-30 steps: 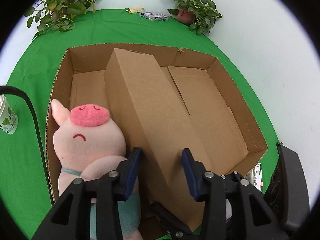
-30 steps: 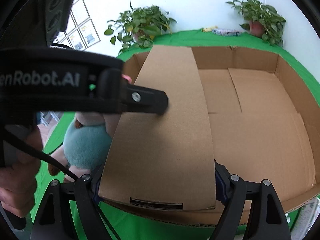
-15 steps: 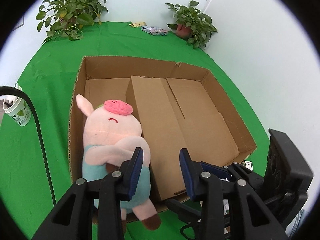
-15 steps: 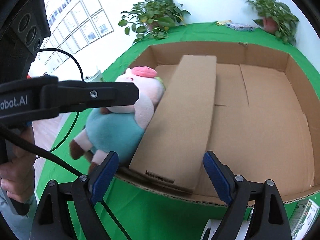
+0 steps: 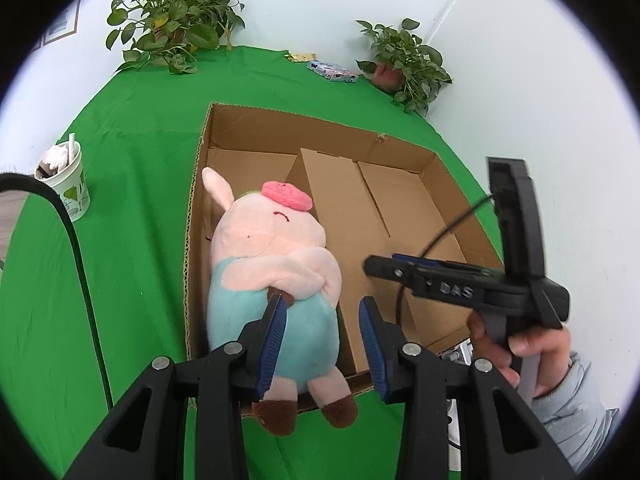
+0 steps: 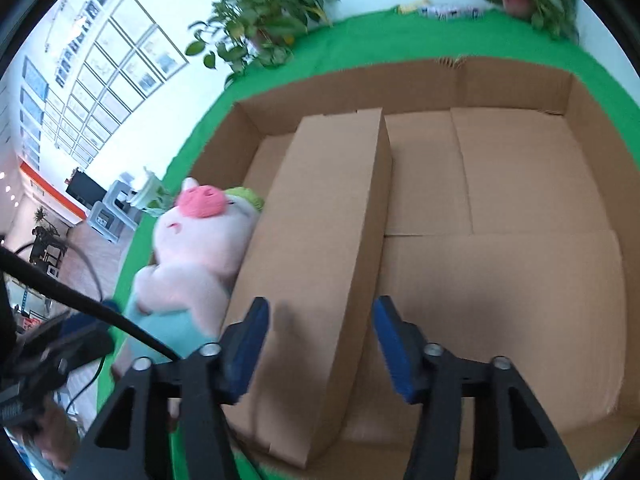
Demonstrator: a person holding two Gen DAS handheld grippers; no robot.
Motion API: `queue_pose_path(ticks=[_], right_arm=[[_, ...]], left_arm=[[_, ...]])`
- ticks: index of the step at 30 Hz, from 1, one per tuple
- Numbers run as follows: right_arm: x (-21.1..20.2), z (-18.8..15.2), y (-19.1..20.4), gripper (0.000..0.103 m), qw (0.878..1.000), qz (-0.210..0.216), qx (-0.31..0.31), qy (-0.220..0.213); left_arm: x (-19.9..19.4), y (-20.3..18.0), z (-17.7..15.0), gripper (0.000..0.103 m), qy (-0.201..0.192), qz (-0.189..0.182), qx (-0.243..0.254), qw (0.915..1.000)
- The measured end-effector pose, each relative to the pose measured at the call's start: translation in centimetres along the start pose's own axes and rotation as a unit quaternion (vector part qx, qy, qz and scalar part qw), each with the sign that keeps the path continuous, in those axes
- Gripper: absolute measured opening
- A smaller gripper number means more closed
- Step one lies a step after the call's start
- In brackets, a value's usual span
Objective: Organize objects
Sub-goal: 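Carry the long brown box over the open box and lower it inside, then open the left tool and withdraw it from the box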
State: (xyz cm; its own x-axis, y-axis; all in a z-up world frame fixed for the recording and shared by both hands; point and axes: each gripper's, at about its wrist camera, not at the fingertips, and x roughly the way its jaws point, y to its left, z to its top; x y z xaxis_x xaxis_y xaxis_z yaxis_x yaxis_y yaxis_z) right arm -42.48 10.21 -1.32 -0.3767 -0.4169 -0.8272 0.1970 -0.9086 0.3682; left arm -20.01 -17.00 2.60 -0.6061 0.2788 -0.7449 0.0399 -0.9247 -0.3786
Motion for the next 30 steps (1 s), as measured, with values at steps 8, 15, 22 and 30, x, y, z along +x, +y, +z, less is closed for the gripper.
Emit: queue_pose_path(ticks=[8,15,22,30], right_arm=[[3.0,1.4,1.6,0.044,0.998,0.013,-0.055,0.008],[2.5,0.8,1.2,0.046,0.998,0.019,-0.054,0.006],[-1.1,-1.8,2.9,0.085,0.992,-0.032,-0.113,-0.056],[-10.0,-8.9,3.0,0.099,0.957,-0.167,-0.129,-0.199]], left_arm=[[0.8,0.6,-0.7,0.037,0.009,0.001,-0.010,0.9999],[0.6,-0.2,-1.4,0.037,0.001,0.018,-0.005,0.9998],[-1.5,-2.7,-2.6,0.048,-0.068,0.092,0.019,0.9933],[-5.1,-6.9,-5.1,0.081,-0.206,0.209,0.012,0.9559]])
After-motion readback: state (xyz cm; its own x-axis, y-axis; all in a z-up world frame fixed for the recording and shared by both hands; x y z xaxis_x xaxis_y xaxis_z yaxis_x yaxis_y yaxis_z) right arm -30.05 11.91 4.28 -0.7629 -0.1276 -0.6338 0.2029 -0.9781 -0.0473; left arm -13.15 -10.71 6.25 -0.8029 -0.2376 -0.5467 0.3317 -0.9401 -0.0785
